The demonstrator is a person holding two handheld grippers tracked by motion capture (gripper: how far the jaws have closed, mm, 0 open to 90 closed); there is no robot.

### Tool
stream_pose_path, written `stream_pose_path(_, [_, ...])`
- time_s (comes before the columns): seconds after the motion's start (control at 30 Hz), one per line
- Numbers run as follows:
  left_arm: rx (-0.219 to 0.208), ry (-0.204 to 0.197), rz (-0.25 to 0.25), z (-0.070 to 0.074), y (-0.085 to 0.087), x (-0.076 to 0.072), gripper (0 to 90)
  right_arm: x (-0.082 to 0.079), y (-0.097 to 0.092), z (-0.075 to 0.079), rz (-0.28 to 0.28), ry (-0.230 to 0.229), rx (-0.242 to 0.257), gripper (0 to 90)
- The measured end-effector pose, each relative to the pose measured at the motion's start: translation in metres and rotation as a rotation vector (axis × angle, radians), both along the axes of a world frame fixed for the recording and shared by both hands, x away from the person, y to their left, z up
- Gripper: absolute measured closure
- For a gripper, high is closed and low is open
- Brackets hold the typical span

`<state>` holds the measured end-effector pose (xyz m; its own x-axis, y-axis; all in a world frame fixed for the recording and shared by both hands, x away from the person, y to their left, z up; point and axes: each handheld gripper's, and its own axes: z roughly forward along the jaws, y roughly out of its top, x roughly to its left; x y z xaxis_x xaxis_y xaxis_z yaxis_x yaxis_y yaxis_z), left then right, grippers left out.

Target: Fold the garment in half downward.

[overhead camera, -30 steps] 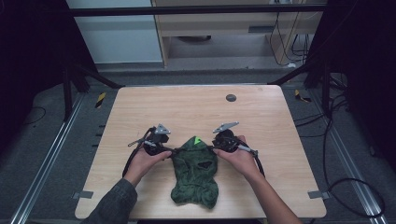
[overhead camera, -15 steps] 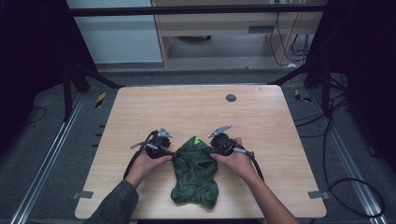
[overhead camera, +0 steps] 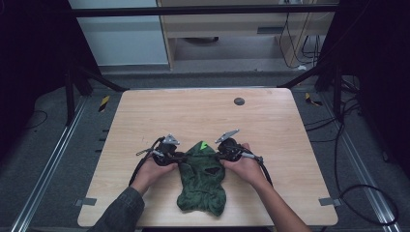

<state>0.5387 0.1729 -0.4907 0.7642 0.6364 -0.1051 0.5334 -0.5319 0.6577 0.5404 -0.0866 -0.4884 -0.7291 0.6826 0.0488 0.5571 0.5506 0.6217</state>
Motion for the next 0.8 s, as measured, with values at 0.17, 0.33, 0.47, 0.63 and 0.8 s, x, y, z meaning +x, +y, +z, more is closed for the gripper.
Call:
stream_pose_path(0.17, [0.000,0.013,-0.010,0.001,-0.001,0.000,78.8,0.001,0.000,0.000,0.007,0.001,0.000,84.7])
stream_pose_path(0.33, [0.019,0.012,-0.018,0.004,-0.001,0.000,81.3,0.001,0.000,0.001,0.020,0.001,-0.001,85.6])
stream_pose_path(0.47, [0.021,0.006,-0.014,0.006,-0.001,0.000,81.8,0.002,-0.002,0.007,0.020,-0.006,0.008,85.8])
stream_pose_path(0.63, [0.025,-0.012,-0.012,0.012,-0.001,0.001,82.0,0.004,-0.002,0.019,0.034,-0.029,0.018,85.9])
stream_pose_path(0.8, [0.020,-0.030,-0.006,0.020,0.000,0.002,82.0,0.008,-0.002,0.032,0.038,-0.045,0.018,85.9])
